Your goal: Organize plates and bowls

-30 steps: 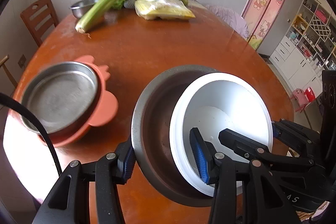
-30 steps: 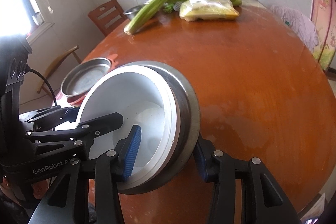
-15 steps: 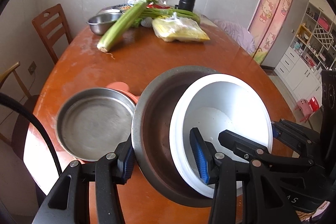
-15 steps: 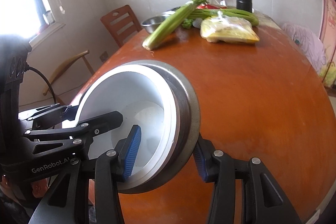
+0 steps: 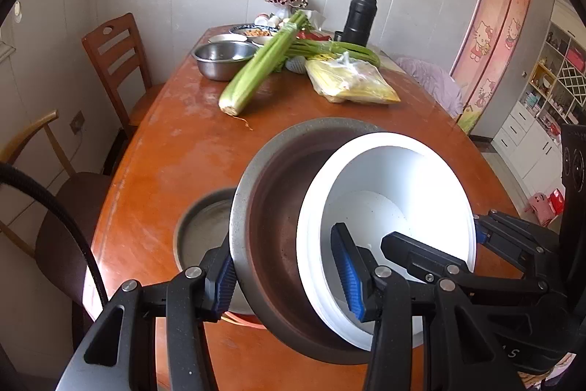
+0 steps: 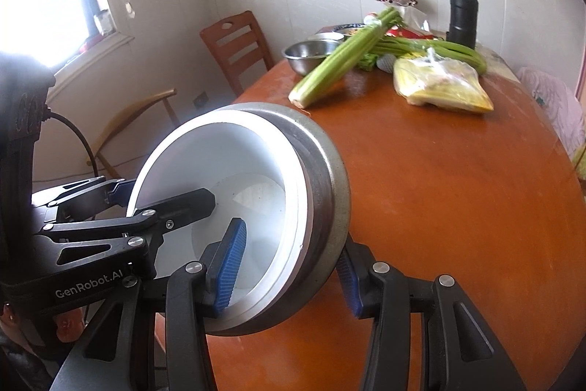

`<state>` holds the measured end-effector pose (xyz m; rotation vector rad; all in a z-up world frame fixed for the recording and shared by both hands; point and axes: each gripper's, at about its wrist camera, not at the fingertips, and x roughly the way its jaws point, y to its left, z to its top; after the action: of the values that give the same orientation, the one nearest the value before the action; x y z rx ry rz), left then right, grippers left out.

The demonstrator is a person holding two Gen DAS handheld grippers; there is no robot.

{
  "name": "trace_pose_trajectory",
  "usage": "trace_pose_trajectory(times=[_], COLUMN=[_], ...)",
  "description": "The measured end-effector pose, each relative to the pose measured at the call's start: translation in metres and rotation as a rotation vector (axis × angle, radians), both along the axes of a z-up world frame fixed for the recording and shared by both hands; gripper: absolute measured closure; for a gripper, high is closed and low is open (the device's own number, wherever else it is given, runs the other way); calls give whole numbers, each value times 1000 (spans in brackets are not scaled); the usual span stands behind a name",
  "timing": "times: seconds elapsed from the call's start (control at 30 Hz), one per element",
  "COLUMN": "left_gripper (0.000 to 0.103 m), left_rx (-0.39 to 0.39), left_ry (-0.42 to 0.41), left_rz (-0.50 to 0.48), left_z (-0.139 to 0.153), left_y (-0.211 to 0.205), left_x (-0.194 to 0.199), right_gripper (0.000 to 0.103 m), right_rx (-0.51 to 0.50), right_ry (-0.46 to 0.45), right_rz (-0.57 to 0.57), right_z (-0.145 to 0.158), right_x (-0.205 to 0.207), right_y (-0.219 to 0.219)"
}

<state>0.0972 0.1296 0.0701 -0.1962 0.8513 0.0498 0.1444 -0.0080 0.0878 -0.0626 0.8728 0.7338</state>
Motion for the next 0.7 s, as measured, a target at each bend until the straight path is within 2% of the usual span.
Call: trace_pose_trajectory(times=[0.33,0.7], left_gripper=[55,55], left_rx=[-18,-38], left_ry=[0,43], left_rz=[27,46], left_z=[0,-24], left_y=[32,54], left_x=[4,9], right_gripper=[53,53], right_rx=[-5,-28], right_ry=[2,49], right_rz=[24,38], right_z=[5,-19], right_x=[11,19], right_y=[35,59])
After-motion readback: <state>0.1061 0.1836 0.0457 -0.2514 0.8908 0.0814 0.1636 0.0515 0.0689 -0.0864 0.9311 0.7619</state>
